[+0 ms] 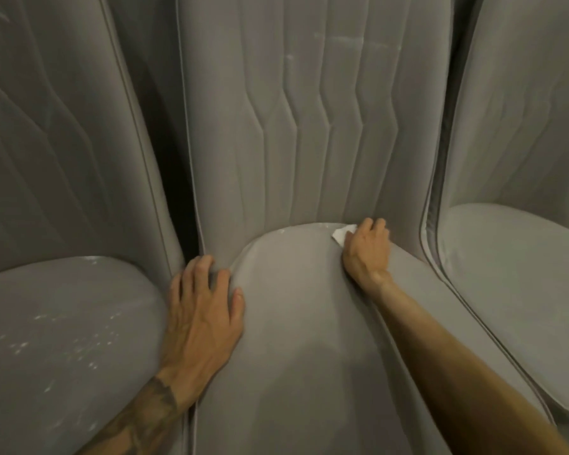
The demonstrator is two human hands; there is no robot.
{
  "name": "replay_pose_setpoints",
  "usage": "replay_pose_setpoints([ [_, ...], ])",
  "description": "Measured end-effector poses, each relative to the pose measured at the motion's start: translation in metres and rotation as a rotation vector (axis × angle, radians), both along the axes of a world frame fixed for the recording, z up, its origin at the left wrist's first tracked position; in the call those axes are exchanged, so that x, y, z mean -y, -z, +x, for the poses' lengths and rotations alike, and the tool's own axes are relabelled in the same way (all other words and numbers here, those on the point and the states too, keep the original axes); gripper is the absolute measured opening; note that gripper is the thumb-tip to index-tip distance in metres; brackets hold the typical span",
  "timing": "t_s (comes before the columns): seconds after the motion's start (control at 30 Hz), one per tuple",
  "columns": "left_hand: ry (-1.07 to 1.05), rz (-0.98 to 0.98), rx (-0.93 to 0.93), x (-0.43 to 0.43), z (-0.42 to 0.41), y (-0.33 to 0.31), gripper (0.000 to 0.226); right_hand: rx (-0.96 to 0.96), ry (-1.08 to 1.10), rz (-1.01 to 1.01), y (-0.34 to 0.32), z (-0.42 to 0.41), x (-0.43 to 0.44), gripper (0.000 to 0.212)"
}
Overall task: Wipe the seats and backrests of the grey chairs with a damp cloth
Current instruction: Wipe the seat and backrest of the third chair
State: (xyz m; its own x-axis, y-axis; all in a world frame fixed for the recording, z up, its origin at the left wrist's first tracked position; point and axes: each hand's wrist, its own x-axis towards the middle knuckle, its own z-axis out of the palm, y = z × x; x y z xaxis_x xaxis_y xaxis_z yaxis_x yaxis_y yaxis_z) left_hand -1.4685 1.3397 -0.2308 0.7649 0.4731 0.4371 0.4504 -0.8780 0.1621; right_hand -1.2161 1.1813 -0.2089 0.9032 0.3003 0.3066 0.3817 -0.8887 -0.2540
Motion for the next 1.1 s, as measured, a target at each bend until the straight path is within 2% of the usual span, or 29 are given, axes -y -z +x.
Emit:
replay_pose_setpoints([
  [0.1, 0.003, -0.011, 0.022, -0.001, 0.000, 0.001, 0.032, 0.015, -0.126, -0.101, -0.001, -0.002, -0.014, 0.019],
  [0.3, 0.005, -0.009, 0.048, -0.003, 0.000, 0.004, 0.033, 0.027, 0.128, -0.119, 0.002, 0.014, 0.006, 0.023],
  [0.43, 0.000, -0.002, 0.043, -0.004, -0.001, 0.006, 0.031, 0.102, -0.160, -0.230, 0.003, -0.004, -0.040, 0.028],
  [0.5, 0.005, 0.011, 0.041, -0.004, -0.001, 0.007, 0.031, 0.083, -0.181, -0.201, -0.001, 0.006, -0.023, 0.022],
  [0.6, 0.009, 0.024, 0.045, -0.006, -0.002, 0.009, 0.032, 0.067, -0.018, -0.181, 0.002, 0.024, 0.022, 0.021],
  [0.67, 0.005, 0.019, 0.047, -0.006, -0.001, 0.008, 0.033, 0.041, 0.062, -0.136, 0.004, 0.020, 0.019, 0.021],
  [0.73, 0.002, 0.013, 0.048, -0.005, 0.000, 0.009, 0.033, -0.005, 0.002, -0.119, 0.002, 0.010, -0.015, 0.024],
  [0.8, 0.001, 0.012, 0.048, -0.005, -0.001, 0.009, 0.032, 0.018, -0.165, -0.150, 0.002, 0.000, -0.045, 0.025],
  [0.87, 0.004, 0.019, 0.044, -0.006, -0.002, 0.008, 0.032, 0.030, -0.246, -0.172, 0.000, 0.005, -0.045, 0.023],
  [1.03, 0.000, 0.009, 0.040, -0.007, -0.002, 0.008, 0.033, 0.045, -0.031, -0.171, 0.000, 0.019, -0.003, 0.025],
  [1.1, 0.005, 0.003, 0.047, -0.005, -0.002, 0.007, 0.032, -0.001, -0.088, -0.144, -0.002, 0.005, -0.030, 0.026],
])
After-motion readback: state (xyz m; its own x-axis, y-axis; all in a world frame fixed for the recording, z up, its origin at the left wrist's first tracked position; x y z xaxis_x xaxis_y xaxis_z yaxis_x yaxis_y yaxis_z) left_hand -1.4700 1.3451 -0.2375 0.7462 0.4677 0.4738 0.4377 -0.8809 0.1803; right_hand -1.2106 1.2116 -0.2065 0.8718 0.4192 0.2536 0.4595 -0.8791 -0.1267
